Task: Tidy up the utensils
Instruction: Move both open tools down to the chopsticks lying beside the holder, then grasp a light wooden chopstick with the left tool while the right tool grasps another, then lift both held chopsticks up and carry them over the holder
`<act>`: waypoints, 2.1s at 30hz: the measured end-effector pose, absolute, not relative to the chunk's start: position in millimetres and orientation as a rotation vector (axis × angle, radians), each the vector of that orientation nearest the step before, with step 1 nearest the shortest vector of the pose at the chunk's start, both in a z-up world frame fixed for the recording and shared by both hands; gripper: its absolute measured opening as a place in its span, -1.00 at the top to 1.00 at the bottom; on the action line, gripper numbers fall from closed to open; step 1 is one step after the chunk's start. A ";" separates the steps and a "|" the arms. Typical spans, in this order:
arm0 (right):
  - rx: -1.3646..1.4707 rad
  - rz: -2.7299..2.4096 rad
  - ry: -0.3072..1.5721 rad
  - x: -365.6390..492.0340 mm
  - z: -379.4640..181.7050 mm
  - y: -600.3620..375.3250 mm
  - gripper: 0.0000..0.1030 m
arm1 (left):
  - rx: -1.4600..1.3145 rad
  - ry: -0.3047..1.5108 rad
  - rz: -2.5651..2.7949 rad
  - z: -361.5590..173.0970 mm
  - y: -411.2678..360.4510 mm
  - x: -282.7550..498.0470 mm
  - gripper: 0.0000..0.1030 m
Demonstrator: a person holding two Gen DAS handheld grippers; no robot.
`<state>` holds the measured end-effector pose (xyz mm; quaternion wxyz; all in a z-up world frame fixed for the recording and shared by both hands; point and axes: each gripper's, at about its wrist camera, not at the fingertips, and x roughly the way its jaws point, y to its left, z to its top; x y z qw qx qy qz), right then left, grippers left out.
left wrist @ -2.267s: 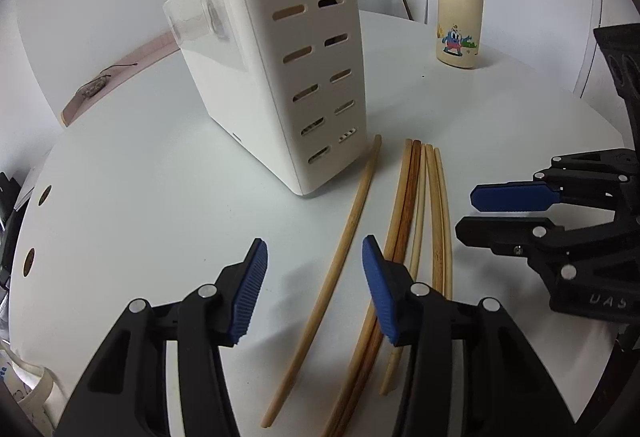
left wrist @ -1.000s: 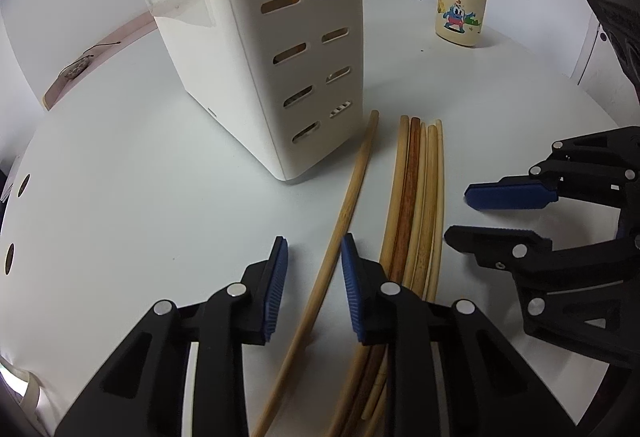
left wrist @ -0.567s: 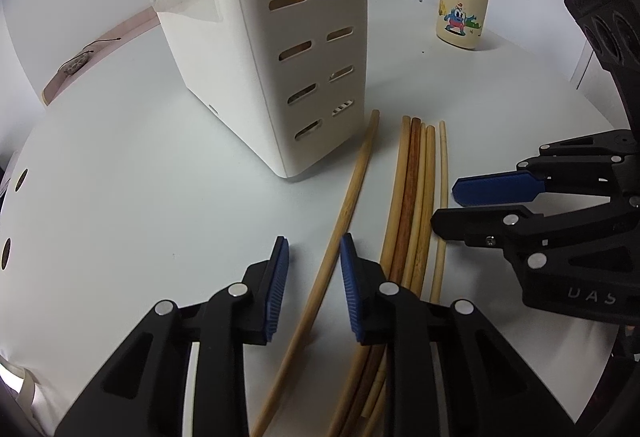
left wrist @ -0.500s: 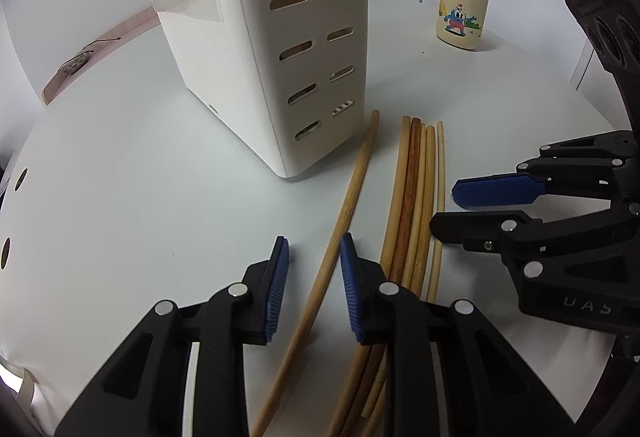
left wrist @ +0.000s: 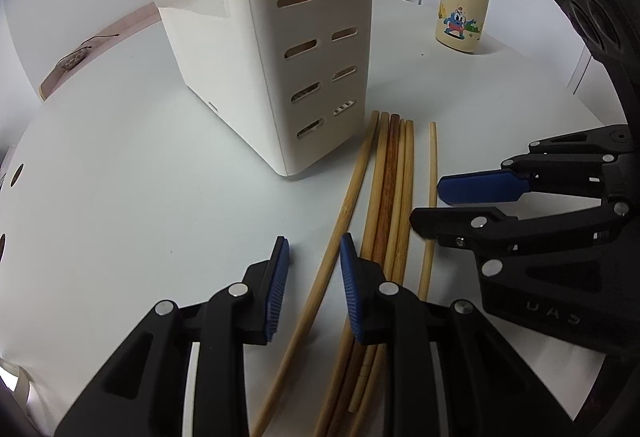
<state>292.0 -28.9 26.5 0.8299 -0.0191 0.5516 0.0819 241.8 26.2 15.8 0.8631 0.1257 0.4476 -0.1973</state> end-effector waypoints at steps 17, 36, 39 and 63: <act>-0.016 0.217 1.206 293.9 26.1 -67.5 0.85 | 0.277 0.979 -0.388 17.5 15.2 225.1 0.85; -0.113 0.230 1.206 299.1 27.4 -82.9 0.86 | 0.366 1.045 -0.392 18.7 -13.4 225.9 0.88; -0.125 0.230 1.212 300.8 27.5 -83.1 0.88 | 0.366 1.059 -0.387 19.0 -12.9 228.9 0.88; 0.178 0.398 0.902 256.8 83.7 -135.5 0.91 | 0.160 0.873 -0.369 69.3 34.1 183.1 0.89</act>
